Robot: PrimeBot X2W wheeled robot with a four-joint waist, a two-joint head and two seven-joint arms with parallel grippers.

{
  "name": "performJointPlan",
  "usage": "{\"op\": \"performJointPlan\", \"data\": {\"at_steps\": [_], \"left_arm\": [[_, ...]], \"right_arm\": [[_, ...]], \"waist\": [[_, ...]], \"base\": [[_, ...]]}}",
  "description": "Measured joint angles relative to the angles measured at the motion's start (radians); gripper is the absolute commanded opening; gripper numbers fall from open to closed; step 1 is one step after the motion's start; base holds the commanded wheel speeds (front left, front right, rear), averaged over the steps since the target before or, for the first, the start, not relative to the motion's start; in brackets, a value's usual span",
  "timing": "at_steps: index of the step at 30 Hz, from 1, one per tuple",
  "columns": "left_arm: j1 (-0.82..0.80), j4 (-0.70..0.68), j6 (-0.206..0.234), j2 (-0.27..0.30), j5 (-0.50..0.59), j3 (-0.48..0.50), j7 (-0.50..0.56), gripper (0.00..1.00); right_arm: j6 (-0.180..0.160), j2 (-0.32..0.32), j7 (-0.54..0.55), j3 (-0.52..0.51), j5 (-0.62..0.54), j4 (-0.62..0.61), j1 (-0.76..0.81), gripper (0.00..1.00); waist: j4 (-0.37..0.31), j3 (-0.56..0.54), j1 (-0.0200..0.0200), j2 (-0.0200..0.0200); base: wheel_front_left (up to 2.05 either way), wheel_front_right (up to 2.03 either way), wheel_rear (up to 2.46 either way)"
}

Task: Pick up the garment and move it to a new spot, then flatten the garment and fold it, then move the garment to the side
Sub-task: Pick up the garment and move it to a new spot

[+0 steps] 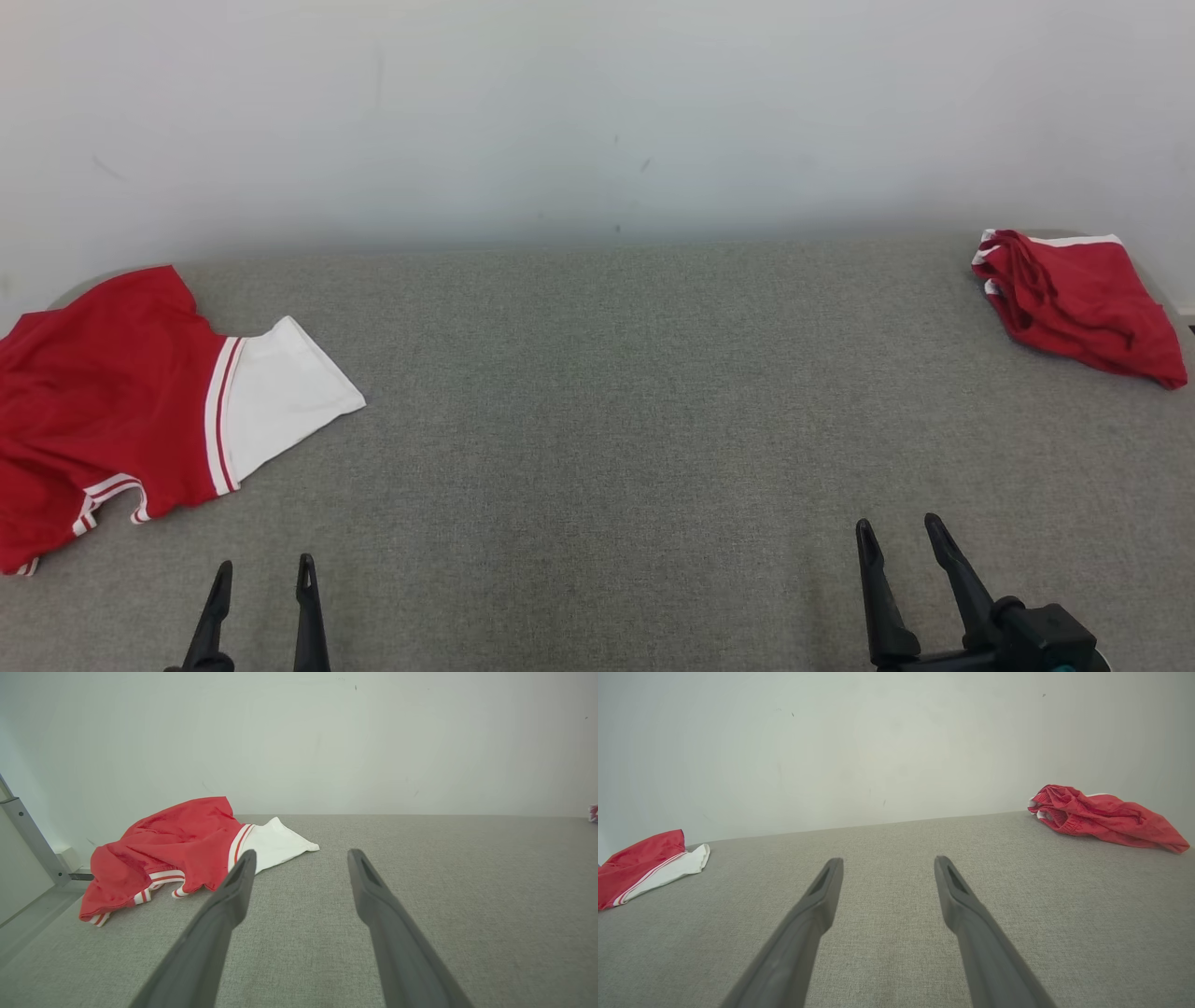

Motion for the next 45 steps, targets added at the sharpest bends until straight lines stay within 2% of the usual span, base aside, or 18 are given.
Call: {"op": "performJointPlan", "data": {"at_steps": [10, 16, 29, 45], "left_arm": [[-0.004, 0.006, -0.005, -0.001, 0.006, -0.002, 0.0, 1.0], [-0.014, 0.014, -0.009, -0.001, 0.014, -0.014, 0.0, 1.0], [-0.031, 0.029, -0.005, 0.01, 0.021, -0.02, 0.0, 1.0], [-0.031, 0.042, 0.005, 0.018, -0.007, 0.006, 0.0, 1.0]], "right_arm": [[0.0, 0.0, 0.0, -0.004, 0.0, -0.001, 0.007, 1.0], [0.0, 0.005, 0.0, -0.02, 0.0, -0.001, 0.023, 1.0], [0.0, 0.019, 0.0, -0.044, 0.001, 0.001, 0.043, 1.0], [0.0, 0.025, 0.0, -0.026, -0.009, -0.003, 0.042, 1.0]], "waist": [[0.006, -0.002, 0.0, 0.0], [0.044, -0.004, 0.0, 0.0], [0.221, 0.002, 0.0, 0.0], [0.454, 0.015, 0.0001, 0.0]], "base": [[0.0, 0.0, 0.0], [0.0, 0.0, 0.0], [0.0, 0.0, 0.0], [0.0, 0.0, 0.0]]}}
